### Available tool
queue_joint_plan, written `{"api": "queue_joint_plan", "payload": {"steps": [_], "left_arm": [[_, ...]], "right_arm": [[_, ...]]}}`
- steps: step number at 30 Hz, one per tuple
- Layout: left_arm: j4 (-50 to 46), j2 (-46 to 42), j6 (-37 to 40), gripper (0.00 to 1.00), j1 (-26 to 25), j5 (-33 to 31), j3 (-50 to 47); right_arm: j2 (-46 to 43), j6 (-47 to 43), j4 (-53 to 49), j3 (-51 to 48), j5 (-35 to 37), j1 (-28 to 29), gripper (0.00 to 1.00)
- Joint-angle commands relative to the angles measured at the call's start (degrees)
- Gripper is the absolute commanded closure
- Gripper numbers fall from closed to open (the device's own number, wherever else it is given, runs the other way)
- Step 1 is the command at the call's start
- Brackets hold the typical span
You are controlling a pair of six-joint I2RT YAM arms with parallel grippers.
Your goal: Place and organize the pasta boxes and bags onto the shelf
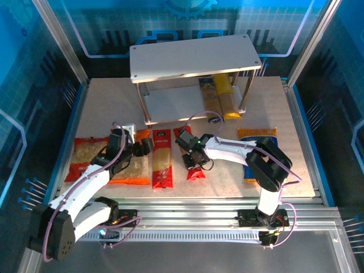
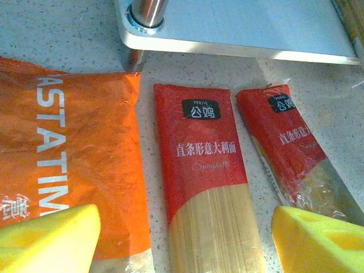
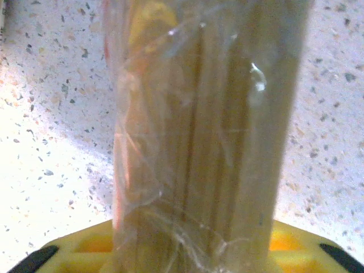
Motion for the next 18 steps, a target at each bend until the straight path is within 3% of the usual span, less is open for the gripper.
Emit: {"api": "queue_joint_plan", "payload": {"steps": [1,4,18], "left_arm": [[0.7,0.0,0.7,0.2,-0.4,-0.2,1.5],[0.6,0.0,0.7,0.2,-0.4,-0.1,1.6],[0.7,0.0,0.7,0.21,-0.4,0.2,2.0]], "right_arm": [[-3.9,-0.7,-1.9,0.1,1.0,-0.1,0.67],[-5.7,-1.4,-2.7,0.5,1.7,-0.2,0.74],[-17.5,-2.9,-6.3,3.3,4.3,-1.5,0.74]]}}
